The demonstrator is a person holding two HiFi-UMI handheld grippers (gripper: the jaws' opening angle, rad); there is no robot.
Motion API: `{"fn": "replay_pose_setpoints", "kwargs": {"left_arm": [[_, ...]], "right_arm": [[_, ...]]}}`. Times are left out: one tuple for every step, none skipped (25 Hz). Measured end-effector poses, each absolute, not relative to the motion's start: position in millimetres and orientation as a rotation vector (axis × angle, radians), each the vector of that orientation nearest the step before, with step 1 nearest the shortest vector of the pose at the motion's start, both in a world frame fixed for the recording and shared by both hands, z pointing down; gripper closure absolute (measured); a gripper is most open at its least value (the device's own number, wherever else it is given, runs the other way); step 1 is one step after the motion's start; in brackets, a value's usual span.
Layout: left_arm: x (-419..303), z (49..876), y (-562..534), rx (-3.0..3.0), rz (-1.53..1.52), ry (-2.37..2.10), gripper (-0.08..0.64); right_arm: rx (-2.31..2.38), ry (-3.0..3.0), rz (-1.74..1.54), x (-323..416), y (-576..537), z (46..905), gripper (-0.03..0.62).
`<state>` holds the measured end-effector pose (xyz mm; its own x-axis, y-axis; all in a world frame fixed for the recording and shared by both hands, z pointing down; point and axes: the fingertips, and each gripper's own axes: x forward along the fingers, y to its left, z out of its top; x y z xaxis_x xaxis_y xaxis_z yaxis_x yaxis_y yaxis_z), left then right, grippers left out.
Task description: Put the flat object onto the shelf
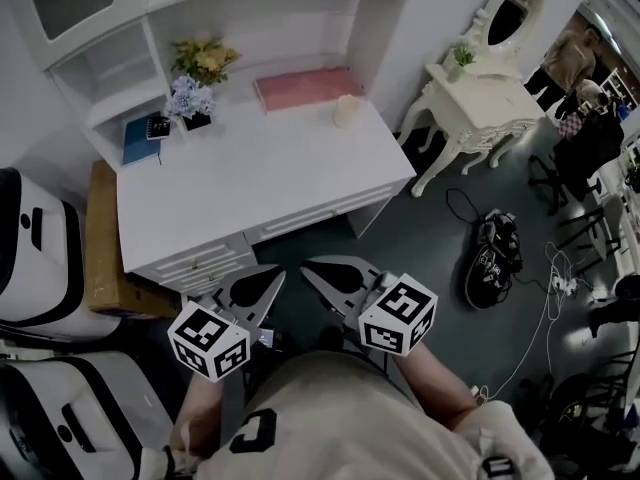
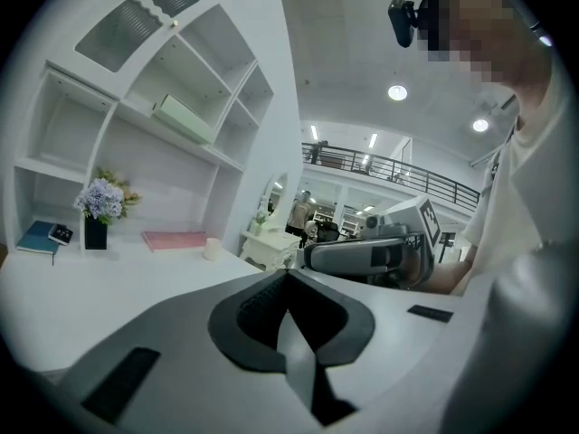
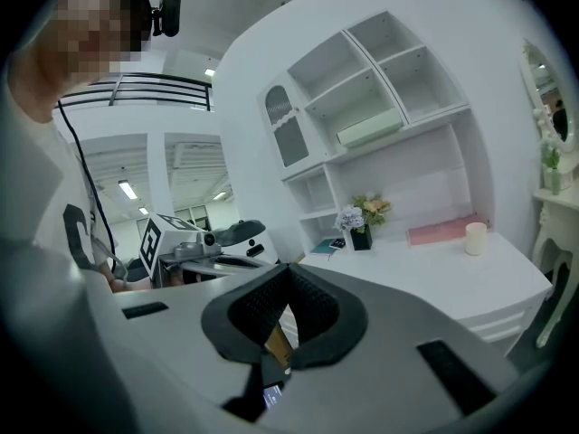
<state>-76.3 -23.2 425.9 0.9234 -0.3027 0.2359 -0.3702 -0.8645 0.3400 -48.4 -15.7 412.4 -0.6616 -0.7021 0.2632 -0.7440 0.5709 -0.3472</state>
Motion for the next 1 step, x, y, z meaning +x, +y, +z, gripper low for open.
{"fn": "replay_pose_setpoints", "kwargs": {"left_arm": [[-76.7, 427.4, -20.8, 2.689, 0.252, -0.491, 0.547]], "right_arm": [[1.247, -2.693, 0.686, -48.1, -14.1, 413.8, 0.569]]}}
